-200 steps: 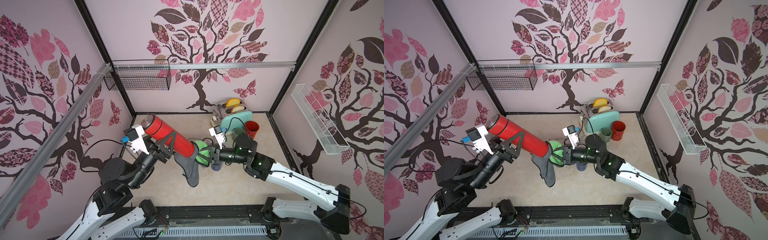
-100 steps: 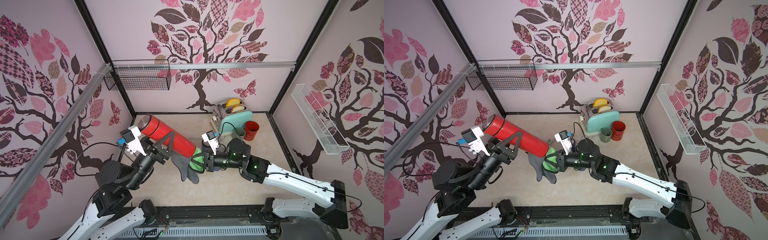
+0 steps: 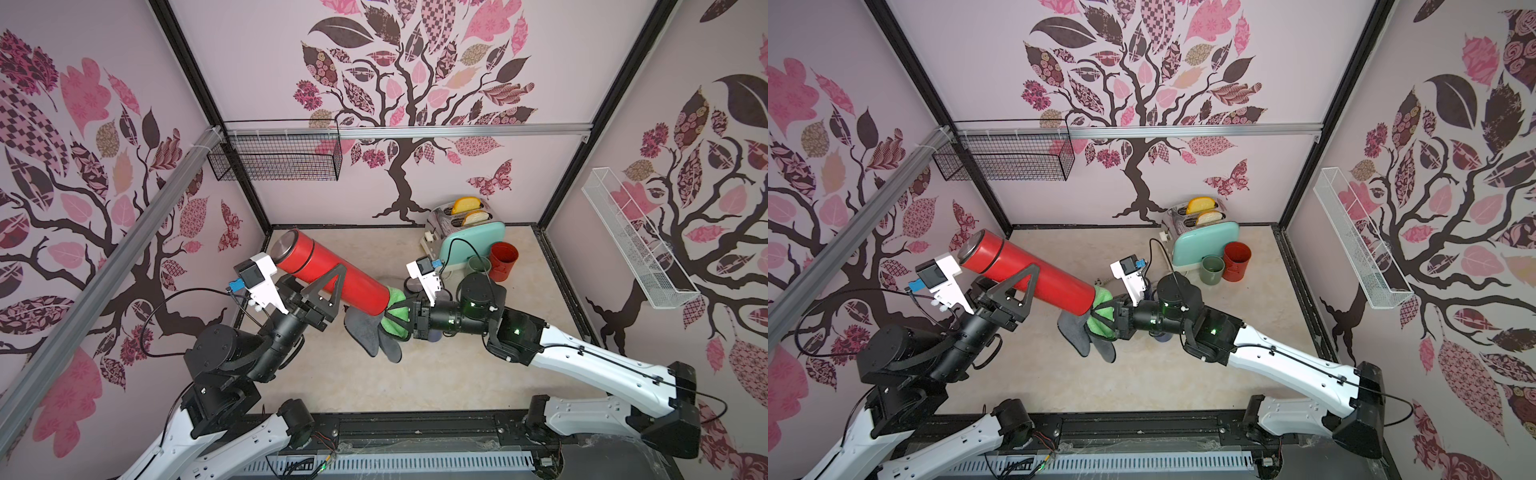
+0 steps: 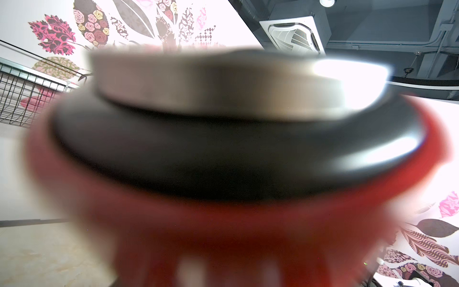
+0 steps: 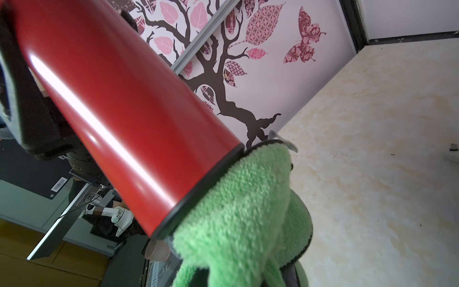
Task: Wipe the surface of the thermos
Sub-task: Wipe the dirt from the surface of the thermos.
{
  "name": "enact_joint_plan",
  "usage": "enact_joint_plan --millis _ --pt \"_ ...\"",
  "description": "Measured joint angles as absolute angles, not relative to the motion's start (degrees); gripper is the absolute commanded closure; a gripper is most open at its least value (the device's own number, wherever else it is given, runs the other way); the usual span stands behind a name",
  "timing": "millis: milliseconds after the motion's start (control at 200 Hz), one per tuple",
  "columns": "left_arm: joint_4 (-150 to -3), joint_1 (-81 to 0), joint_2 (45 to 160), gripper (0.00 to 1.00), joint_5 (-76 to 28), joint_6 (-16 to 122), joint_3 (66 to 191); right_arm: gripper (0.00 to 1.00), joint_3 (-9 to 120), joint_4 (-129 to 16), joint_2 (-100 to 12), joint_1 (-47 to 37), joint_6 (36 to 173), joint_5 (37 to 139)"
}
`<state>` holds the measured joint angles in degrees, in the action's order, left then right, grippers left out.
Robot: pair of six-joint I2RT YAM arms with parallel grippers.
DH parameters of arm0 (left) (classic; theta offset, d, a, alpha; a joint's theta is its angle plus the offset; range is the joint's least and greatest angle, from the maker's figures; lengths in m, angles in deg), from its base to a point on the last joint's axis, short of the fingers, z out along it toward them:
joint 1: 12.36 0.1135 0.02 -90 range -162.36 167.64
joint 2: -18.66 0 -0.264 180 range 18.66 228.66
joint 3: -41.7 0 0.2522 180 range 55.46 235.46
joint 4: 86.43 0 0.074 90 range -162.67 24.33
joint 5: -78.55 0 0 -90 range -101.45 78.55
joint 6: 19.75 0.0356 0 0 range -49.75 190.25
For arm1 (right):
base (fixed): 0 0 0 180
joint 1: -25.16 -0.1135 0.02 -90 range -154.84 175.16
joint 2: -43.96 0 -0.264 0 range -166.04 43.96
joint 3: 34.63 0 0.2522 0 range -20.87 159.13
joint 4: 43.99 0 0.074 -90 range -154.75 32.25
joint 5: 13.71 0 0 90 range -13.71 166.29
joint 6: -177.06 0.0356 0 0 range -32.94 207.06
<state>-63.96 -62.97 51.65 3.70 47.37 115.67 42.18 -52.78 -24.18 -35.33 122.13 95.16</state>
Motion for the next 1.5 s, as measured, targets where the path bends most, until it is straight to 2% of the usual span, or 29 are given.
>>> enact_joint_plan --millis 290,490,755,975,1195,1500 --pt "-64.22 -62.97 51.68 1.00 3.46 47.20 115.67 1.00 42.25 -53.26 -22.30 -33.73 121.74 95.16" --pt "-64.16 -62.86 51.70 1.00 3.46 47.31 115.93 1.00 45.02 -56.38 -24.86 -37.82 119.60 92.87" --pt "-63.96 -62.86 52.13 1.00 3.27 47.20 116.15 1.00 45.09 -57.24 -23.72 -34.50 118.81 93.28" --pt "-63.87 -62.86 52.37 1.00 2.77 47.35 116.61 1.00 47.14 -60.12 -25.82 -39.18 116.43 91.32" --pt "-63.50 -62.86 52.40 1.00 2.39 47.26 116.50 1.00 47.14 -60.97 -25.28 -36.79 116.01 91.80" --pt "-63.15 -62.86 52.18 1.00 2.37 46.59 116.45 1.00 47.36 -62.20 -25.04 -37.84 115.33 90.81"
